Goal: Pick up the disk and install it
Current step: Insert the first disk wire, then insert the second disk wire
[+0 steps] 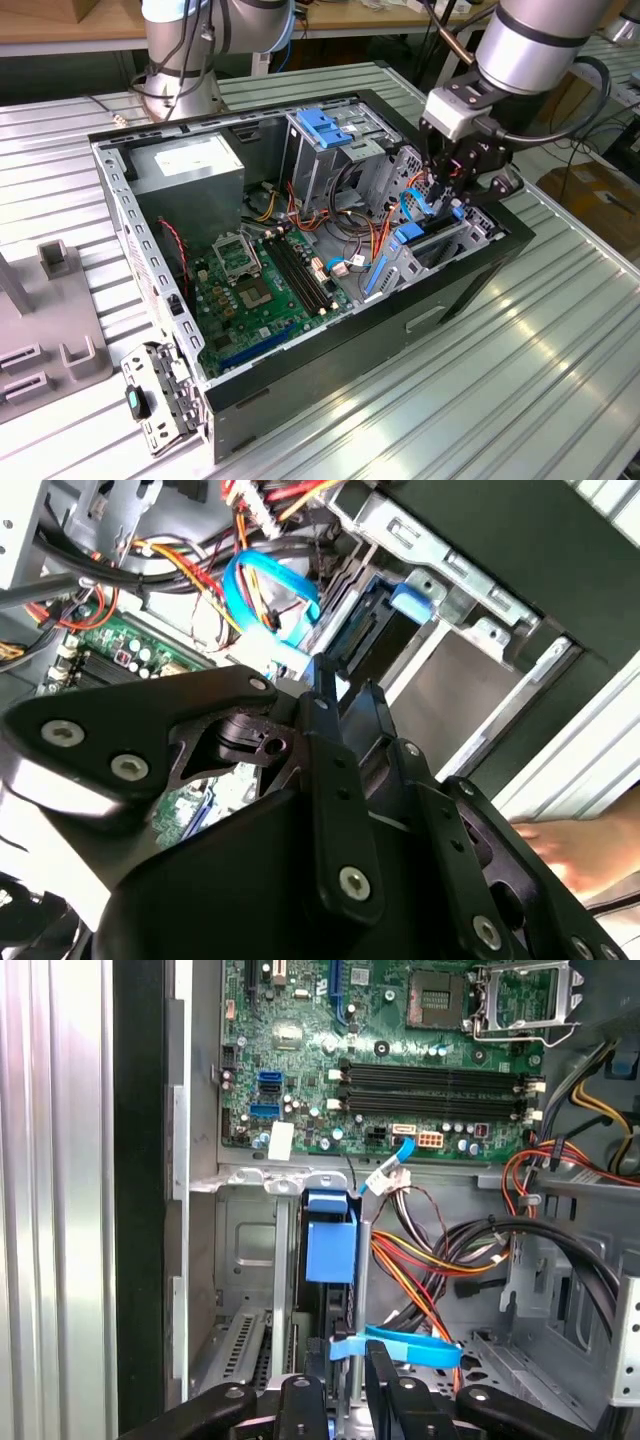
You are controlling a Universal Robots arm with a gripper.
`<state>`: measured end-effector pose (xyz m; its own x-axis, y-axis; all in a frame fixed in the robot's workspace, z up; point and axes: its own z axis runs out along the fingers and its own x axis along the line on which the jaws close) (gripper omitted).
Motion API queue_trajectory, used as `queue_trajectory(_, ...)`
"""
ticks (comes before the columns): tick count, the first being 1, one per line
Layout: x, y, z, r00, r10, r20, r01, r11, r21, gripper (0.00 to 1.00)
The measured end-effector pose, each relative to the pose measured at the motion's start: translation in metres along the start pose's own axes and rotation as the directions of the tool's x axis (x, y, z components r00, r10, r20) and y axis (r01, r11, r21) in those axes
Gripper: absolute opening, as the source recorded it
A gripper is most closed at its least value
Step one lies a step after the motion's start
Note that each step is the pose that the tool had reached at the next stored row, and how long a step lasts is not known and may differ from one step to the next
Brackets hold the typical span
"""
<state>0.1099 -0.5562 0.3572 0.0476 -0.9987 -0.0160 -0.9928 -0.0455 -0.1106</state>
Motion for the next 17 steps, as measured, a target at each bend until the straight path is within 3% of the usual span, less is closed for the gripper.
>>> queue_trajectory(3, 0.0004, -0.0094, 0.0011, 1.0000, 0.000, 0.0001, 0.000, 1.0000, 0.0000, 0.30)
queue_trajectory(8, 0.0007, -0.0149, 0.0017, 1.0000, 0.000, 0.0000, 0.000, 1.0000, 0.0000, 0.30)
queue_trajectory(17, 0.0006, -0.0153, -0.0019, 1.0000, 0.000, 0.0000, 0.000, 1.0000, 0.0001, 0.30)
